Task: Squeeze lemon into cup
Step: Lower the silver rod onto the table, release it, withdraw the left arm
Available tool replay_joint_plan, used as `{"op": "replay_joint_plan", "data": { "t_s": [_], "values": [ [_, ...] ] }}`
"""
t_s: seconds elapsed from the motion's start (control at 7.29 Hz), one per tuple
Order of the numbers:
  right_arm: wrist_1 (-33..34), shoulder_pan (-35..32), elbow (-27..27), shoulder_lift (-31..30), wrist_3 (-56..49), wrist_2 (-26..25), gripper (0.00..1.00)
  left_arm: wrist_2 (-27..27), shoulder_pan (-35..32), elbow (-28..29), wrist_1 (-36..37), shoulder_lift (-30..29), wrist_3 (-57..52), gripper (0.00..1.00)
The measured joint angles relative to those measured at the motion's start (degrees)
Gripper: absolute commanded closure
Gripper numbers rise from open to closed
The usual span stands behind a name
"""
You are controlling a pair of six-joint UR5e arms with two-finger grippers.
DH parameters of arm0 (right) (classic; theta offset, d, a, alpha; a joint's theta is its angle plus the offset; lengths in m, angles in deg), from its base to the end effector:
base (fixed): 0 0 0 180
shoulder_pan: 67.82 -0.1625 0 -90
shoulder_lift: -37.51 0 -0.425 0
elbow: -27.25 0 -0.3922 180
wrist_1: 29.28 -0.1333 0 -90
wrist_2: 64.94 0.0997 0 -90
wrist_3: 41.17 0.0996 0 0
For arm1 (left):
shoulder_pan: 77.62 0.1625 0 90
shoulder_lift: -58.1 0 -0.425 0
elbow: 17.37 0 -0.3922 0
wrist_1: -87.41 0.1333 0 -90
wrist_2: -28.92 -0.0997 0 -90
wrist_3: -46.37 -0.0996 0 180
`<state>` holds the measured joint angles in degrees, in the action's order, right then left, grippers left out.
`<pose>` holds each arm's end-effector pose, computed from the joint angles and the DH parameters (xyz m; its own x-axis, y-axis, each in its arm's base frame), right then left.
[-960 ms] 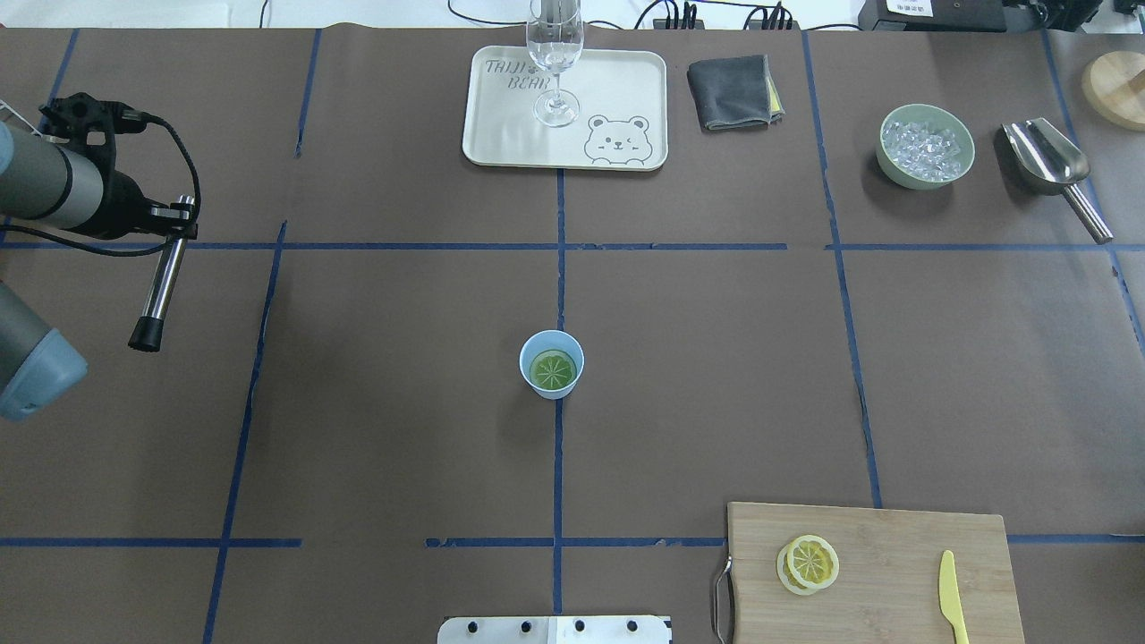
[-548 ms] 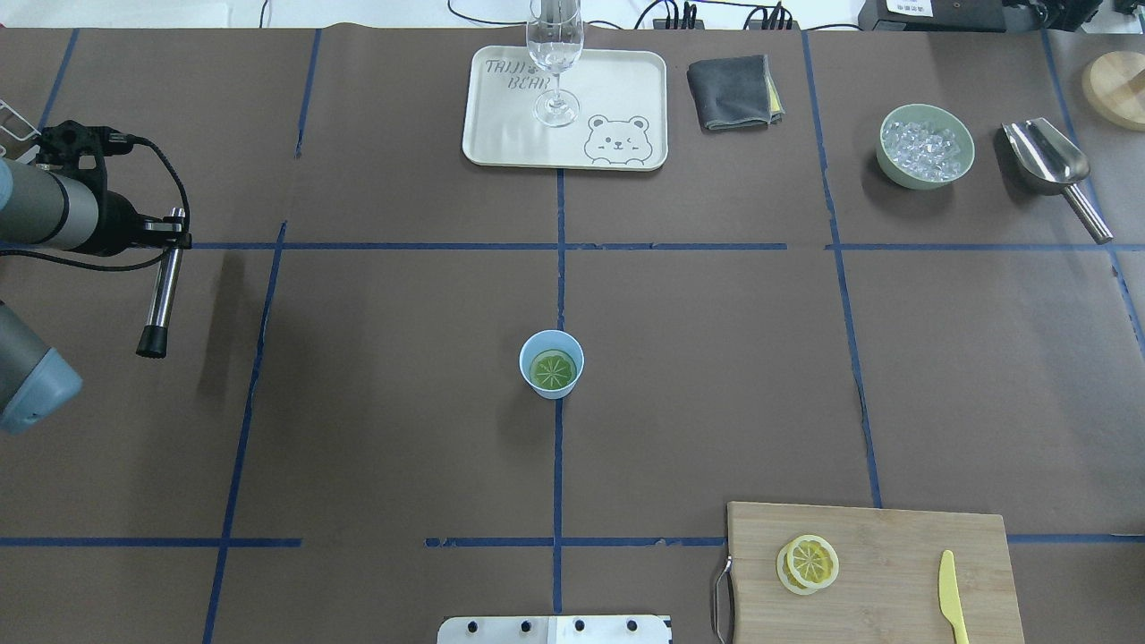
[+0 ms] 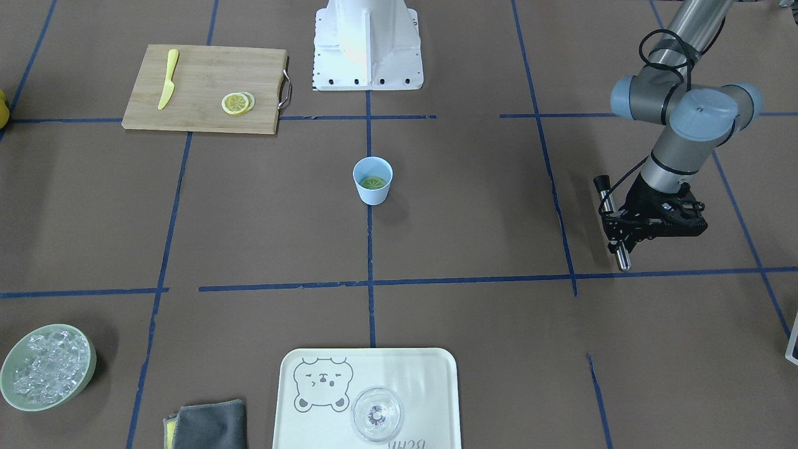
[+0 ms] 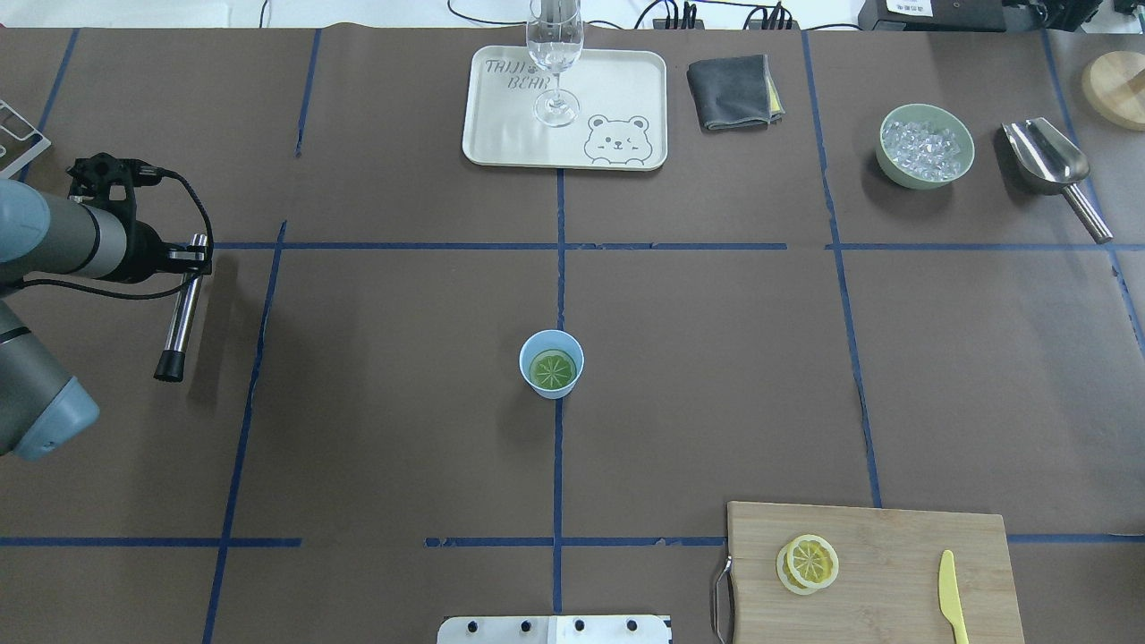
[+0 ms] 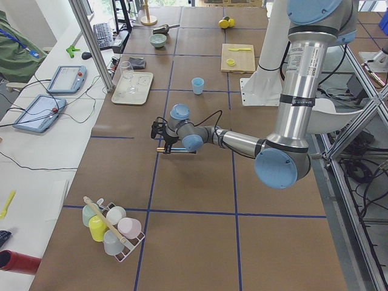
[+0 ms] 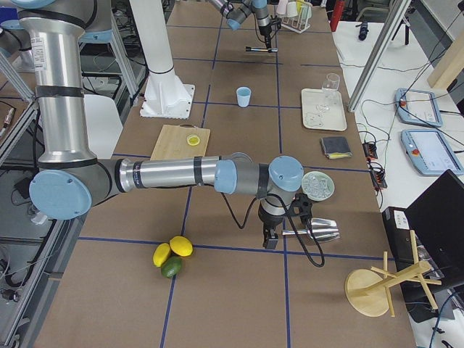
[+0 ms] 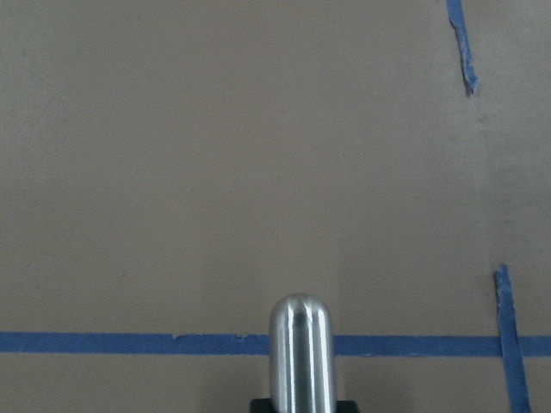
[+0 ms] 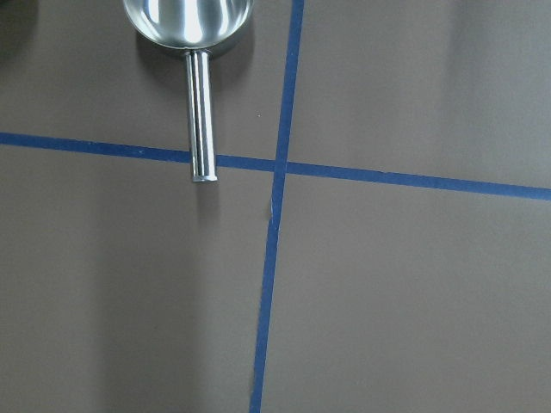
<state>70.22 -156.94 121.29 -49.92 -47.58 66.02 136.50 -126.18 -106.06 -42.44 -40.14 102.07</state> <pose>0.0603 -0.5054 0.6221 0.7491 -0.0902 0.6562 0.0996 0.9948 0.0230 0.3116 -0.5089 0.5282 0.6950 0.0244 -0.7186 0.2146 0.9468 0.2398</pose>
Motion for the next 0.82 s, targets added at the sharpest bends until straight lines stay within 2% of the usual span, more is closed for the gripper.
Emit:
{"op": "replay_joint_plan", "data": {
  "t_s": [0.14, 0.27, 0.41, 0.82],
  "values": [
    [0.0, 0.0, 0.0, 0.1, 0.0, 0.0, 0.00, 0.0, 0.4, -0.1, -0.1, 0.4, -0.1, 0.79],
    [0.0, 0.0, 0.0, 0.1, 0.0, 0.0, 0.00, 0.0, 0.7, -0.2, -0.1, 0.6, -0.1, 0.68],
    [0.0, 0.0, 0.0, 0.1, 0.0, -0.1, 0.00, 0.0, 1.0, -0.2, -0.1, 0.6, -0.1, 0.03],
    [0.0, 0.0, 0.0, 0.2, 0.0, -0.1, 0.00, 0.1, 1.5, -1.1, 0.1, 0.8, -1.8, 0.00]
  ]
}}
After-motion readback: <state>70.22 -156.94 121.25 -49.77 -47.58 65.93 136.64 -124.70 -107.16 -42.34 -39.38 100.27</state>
